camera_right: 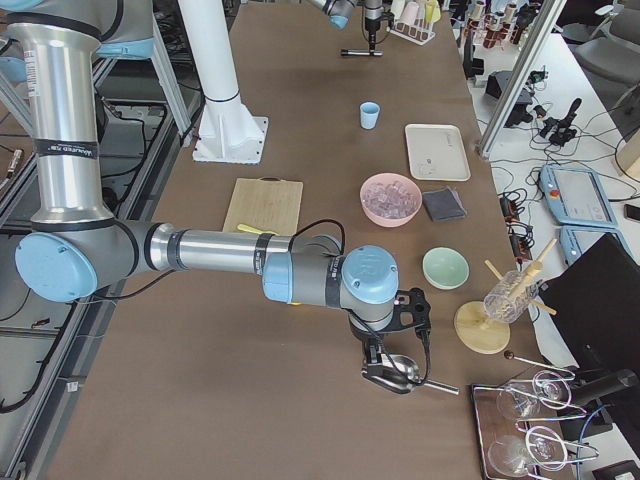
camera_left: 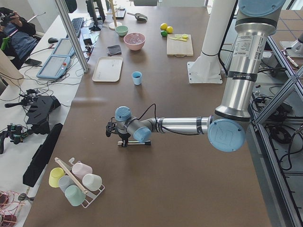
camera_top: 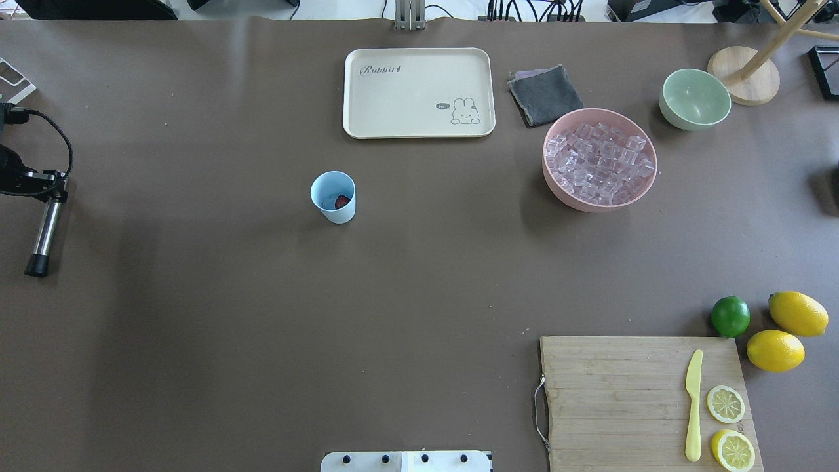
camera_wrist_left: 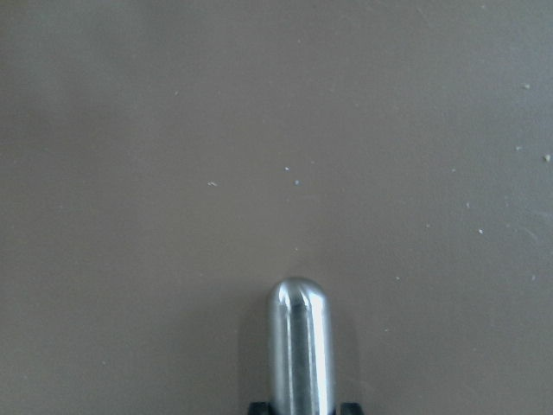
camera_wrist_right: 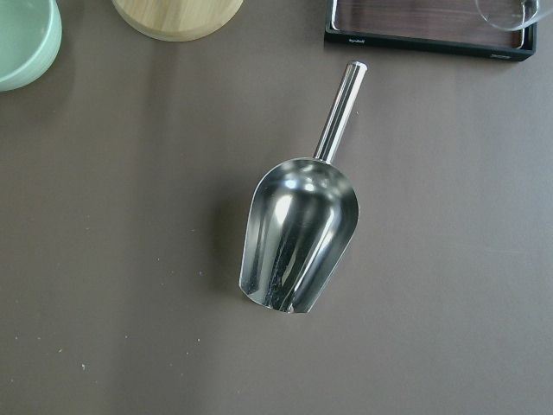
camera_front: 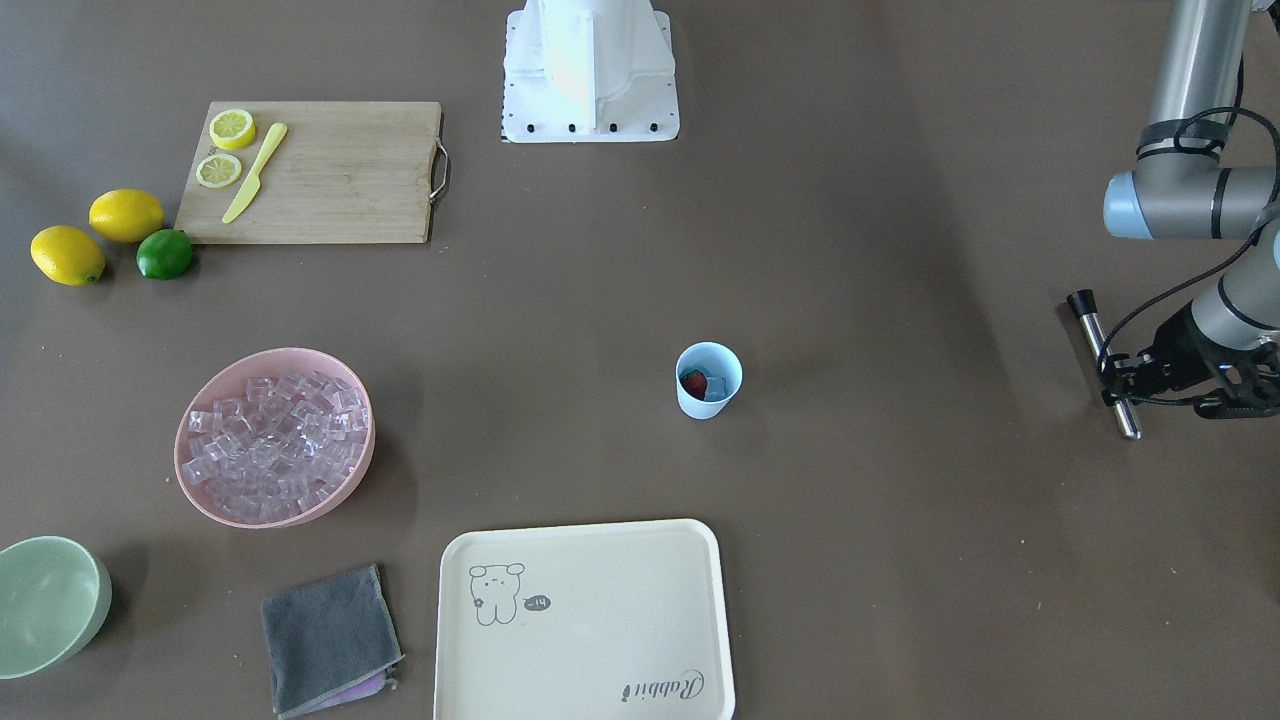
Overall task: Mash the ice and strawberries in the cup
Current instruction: 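Grasp the steel muddler rod upright with the left gripper, then lift the muddler and carry it over the light-blue cup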
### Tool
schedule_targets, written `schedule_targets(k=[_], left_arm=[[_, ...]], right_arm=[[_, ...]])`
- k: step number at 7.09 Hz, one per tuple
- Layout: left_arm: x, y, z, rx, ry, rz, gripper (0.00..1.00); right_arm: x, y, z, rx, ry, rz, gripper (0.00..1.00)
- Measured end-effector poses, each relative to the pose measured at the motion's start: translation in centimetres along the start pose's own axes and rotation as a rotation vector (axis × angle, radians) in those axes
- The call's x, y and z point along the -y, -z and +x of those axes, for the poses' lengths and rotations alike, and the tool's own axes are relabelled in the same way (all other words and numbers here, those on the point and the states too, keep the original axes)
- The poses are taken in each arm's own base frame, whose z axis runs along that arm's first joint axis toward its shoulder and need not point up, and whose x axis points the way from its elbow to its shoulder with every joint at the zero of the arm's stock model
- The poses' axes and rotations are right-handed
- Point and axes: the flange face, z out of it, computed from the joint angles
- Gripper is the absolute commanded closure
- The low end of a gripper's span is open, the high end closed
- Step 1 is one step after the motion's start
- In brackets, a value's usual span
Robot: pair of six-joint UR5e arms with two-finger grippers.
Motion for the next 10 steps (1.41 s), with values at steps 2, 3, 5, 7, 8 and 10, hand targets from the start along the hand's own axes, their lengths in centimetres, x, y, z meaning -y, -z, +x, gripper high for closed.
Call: schedule_targets(k=[2,3,5,7,8,10], left_arm=[[-0.3,0.0,0.3,-0.011,-0.021,0.01,1.0],[-0.2,0.8,1.2,-0.029,-0.04,0.026,1.0],[1.8,4.8,5.9,-0.09,-0.112,0.106,1.0],[7.8,11.6,15.2,-0.144,-0.205,0.295,1.0],[10.7,16.1,20.1,-0.148,-0.231,0.434,1.0],[13.4,27.2,28.1,-0.221,-0.298,0.668,1.0]], right_arm=[[0.1,0.1,0.0,0.0,0.001,0.001,0.0],[0.2,0.1,-0.1,0.0,0.002,0.002,0.0],[0.4,0.3,-0.2,-0.002,0.006,0.006,0.0],[0.6,0.5,-0.3,-0.011,0.011,0.008,0.0],[0.6,0.6,-0.2,-0.03,0.013,0.006,0.0],[0.5,0.6,0.1,-0.059,0.005,-0.01,0.0]])
